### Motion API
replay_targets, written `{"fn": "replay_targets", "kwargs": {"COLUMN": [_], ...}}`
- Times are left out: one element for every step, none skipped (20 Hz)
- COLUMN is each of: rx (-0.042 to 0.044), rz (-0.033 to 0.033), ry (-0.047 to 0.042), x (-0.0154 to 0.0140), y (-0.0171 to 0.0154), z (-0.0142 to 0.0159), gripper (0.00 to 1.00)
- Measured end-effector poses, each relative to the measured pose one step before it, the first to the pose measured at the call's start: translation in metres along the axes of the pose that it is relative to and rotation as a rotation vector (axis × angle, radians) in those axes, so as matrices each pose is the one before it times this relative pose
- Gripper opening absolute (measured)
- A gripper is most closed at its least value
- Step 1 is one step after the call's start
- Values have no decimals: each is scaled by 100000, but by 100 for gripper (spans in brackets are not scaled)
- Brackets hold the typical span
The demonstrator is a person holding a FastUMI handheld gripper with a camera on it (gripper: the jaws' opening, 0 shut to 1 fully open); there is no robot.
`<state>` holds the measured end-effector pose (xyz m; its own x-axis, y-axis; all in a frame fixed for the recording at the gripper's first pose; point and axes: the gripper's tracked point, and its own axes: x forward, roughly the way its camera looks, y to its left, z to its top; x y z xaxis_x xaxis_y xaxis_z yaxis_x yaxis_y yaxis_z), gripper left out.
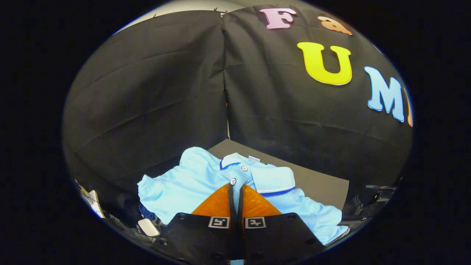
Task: Put the clothes into the washing machine and then close the washing machine lid.
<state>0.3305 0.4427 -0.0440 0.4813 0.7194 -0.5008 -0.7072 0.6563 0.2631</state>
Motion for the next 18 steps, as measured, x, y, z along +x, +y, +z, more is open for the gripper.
{"fn": "replay_targets", "kwargs": {"rx": [-30, -222, -358, -172, 76, 258, 263, 148, 139, 42, 101, 313, 520, 144, 206, 192, 123, 326], "rz": [509, -1, -181, -293, -178, 126, -281, -349, -196, -698, -633, -568, -643, -198, -671, -714, -672, -939], "ry": [-1807, -1802, -2117, -1914, -1257, -1300, -1422, -1171, -1434, -1074, -897, -1076, -1170, -460, -621, -518, -412, -815], "x": [-700, -643, -633, -582, -572, -593, -576, -573, -485, -483, -465, -434, -433, -371, -365, -418, -406, -466], "y": [-21, -121, -271, -143, -253, -187, -312, -371, -371, -314, -368, -419, -398, -434, -614, -555, -625, -575], "z": [415, 443, 660, 534, 455, 298, 478, 410, 470, 361, 356, 266, 310, 161, 255, 130, 135, 245], "gripper": [1, 2, 2, 2, 2, 2, 2, 2, 2, 2, 2, 2, 1, 1, 2, 1, 1, 1]}}
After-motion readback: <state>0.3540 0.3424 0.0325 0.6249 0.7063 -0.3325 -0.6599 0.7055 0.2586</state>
